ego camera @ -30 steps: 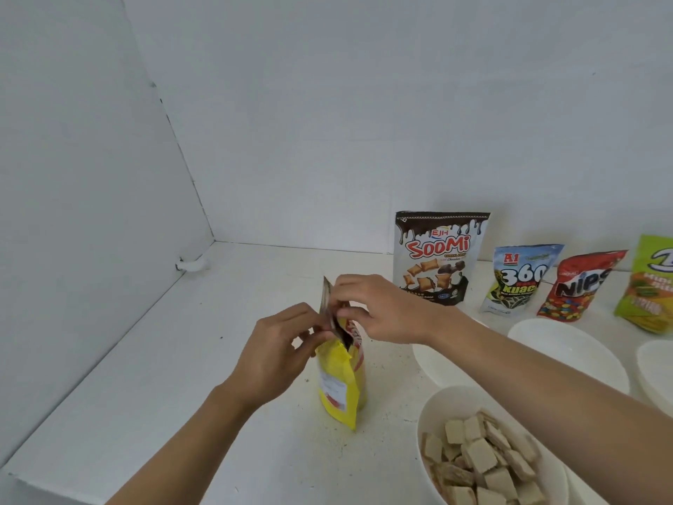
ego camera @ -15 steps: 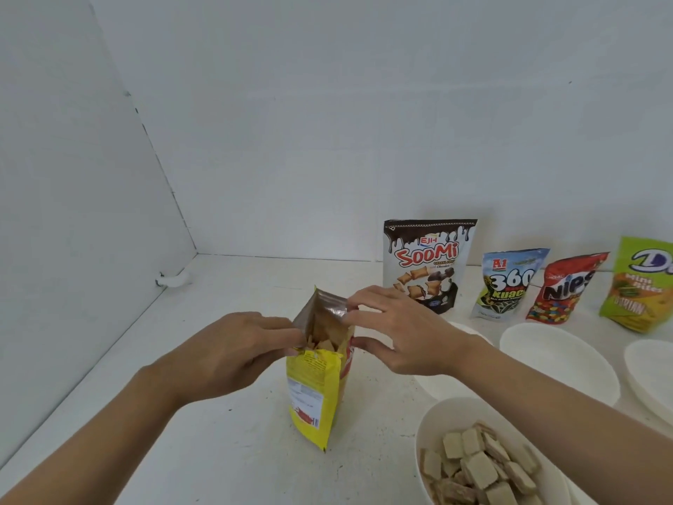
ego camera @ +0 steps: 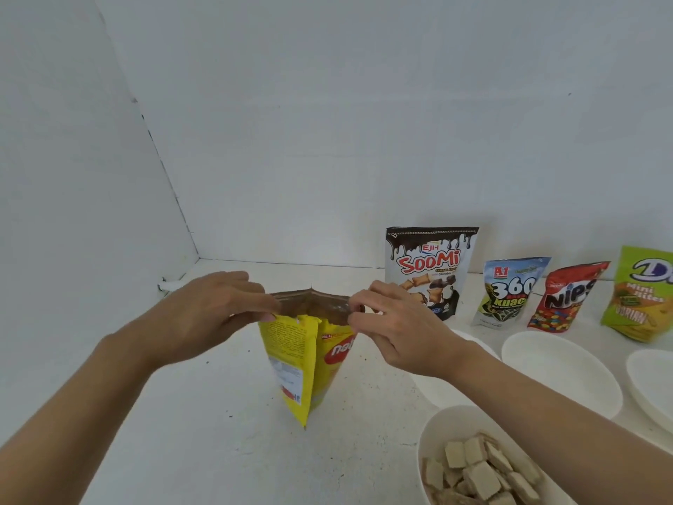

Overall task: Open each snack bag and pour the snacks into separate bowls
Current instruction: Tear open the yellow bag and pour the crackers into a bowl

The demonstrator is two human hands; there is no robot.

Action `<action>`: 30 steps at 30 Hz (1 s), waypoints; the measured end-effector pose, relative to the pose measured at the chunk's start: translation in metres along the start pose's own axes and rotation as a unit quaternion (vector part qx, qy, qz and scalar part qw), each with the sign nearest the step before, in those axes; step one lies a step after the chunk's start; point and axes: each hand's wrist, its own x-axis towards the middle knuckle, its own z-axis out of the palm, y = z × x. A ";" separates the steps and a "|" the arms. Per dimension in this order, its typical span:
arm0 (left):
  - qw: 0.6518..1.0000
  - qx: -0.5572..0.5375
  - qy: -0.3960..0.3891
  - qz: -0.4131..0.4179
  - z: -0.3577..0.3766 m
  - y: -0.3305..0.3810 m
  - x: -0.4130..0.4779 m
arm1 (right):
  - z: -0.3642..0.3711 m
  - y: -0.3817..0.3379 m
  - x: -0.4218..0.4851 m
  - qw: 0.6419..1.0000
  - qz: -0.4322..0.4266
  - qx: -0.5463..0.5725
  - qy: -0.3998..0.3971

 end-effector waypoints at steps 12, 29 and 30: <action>0.937 -0.148 0.230 -0.218 0.089 0.067 -0.009 | -0.004 -0.032 -0.011 0.999 0.007 0.016 0.031; 0.790 -0.440 0.257 -0.342 0.180 0.157 -0.066 | 0.003 -0.057 0.025 0.997 -0.071 0.018 -0.018; 0.795 -0.426 0.264 -0.340 0.179 0.156 -0.066 | 0.003 -0.058 0.030 0.998 -0.057 0.028 -0.004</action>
